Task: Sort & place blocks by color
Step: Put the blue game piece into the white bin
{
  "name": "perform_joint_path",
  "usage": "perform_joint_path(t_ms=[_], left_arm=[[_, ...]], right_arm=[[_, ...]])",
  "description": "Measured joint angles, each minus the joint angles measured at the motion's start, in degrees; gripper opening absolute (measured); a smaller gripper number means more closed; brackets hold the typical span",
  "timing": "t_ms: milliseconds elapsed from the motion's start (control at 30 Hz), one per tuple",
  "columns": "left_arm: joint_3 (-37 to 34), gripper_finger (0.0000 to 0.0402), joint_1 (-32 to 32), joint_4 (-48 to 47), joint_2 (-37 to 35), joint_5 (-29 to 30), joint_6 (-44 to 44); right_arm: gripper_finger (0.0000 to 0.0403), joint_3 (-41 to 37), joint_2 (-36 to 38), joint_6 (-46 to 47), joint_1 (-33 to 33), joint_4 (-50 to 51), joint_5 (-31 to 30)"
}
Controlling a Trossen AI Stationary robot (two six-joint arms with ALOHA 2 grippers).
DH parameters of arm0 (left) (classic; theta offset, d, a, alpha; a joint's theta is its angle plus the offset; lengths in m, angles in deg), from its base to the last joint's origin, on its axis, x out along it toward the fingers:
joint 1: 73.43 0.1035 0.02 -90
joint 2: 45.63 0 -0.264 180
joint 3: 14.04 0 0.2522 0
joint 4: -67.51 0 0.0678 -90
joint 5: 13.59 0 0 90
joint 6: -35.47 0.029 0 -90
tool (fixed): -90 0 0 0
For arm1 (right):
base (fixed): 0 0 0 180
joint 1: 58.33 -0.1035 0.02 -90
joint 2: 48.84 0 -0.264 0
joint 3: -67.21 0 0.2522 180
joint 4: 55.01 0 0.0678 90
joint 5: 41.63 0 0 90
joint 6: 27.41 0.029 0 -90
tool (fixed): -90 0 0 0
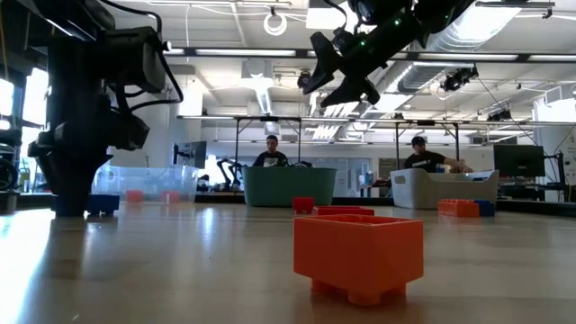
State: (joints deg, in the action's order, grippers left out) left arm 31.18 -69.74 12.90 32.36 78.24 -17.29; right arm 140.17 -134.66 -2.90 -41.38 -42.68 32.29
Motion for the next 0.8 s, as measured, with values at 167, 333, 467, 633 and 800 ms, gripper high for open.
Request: perform_joint_path(t_ms=[167, 333, 467, 633, 800], left_arm=[[1.5, 0.0107, 0.0, 0.6, -1.2, 1.3, 7.4], [4.2, 0.0107, 0.1, 4.2, -2.8, 2.1, 16.3], [7.4, 0.0107, 0.1, 10.3, -3.0, 1.1, 24.3], [11.8, 0.0107, 0.0, 13.3, -2.7, 3.7, 35.5], [15.6, 0.0107, 0.0, 15.2, -2.7, 4.8, 47.8]], right_arm=[[0.0243, 0.0, 0.0, 3.6, -1.9, -0.5, 8.4], [0.0243, 0.0, 0.0, 13.0, -4.2, -1.4, 15.0], [0.0243, 0.0, 0.0, 17.7, -6.7, -2.0, 15.9], [0.0243, 0.0, 0.0, 28.3, -9.2, -2.2, 15.2], [0.0243, 0.0, 0.0, 36.2, -11.1, -2.2, 13.2]])
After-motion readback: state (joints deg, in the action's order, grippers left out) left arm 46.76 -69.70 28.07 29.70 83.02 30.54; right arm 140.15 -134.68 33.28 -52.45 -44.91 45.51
